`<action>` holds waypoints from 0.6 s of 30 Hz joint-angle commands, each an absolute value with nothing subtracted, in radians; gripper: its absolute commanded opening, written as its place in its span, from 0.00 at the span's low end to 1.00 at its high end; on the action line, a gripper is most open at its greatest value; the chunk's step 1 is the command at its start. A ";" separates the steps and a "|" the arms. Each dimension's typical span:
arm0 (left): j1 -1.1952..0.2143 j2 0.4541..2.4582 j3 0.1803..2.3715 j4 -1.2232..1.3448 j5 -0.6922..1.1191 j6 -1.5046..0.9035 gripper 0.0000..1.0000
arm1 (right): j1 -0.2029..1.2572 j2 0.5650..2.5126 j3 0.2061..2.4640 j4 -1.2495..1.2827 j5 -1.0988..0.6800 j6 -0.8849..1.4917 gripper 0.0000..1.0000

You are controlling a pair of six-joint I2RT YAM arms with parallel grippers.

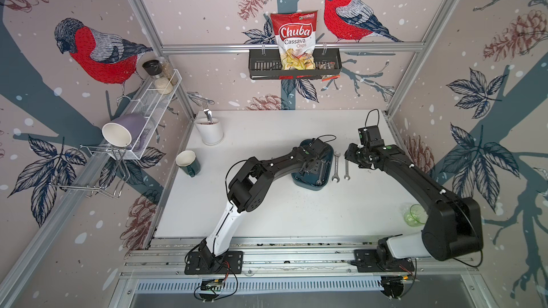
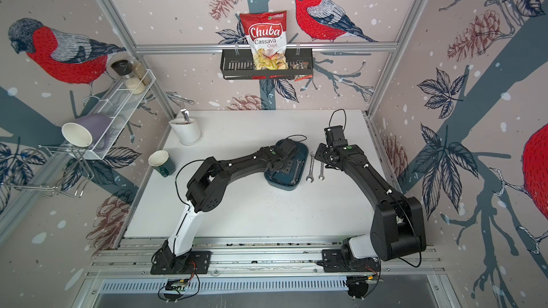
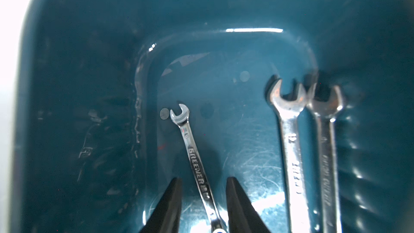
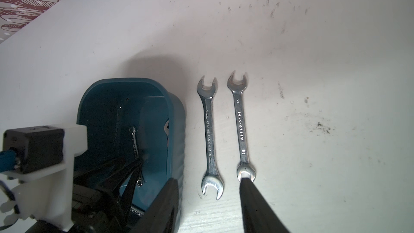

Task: Take out the wrench from the storage box
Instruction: Pick up the wrench from the storage box.

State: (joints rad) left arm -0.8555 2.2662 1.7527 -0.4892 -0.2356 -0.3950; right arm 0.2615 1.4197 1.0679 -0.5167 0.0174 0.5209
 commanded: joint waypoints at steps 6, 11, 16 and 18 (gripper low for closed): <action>-0.871 2.299 1.749 -0.513 -0.244 -0.435 0.37 | 0.253 1.398 1.055 -0.507 0.011 0.509 0.50; -0.870 2.322 1.757 -0.517 -0.254 -0.450 0.32 | 0.249 1.393 1.051 -0.508 0.005 0.505 0.50; -0.861 2.315 1.721 -0.472 -0.257 -0.453 0.22 | 0.242 1.390 1.052 -0.505 -0.008 0.505 0.50; -0.862 2.319 1.730 -0.471 -0.252 -0.441 0.19 | 0.241 1.388 1.051 -0.503 -0.008 0.506 0.50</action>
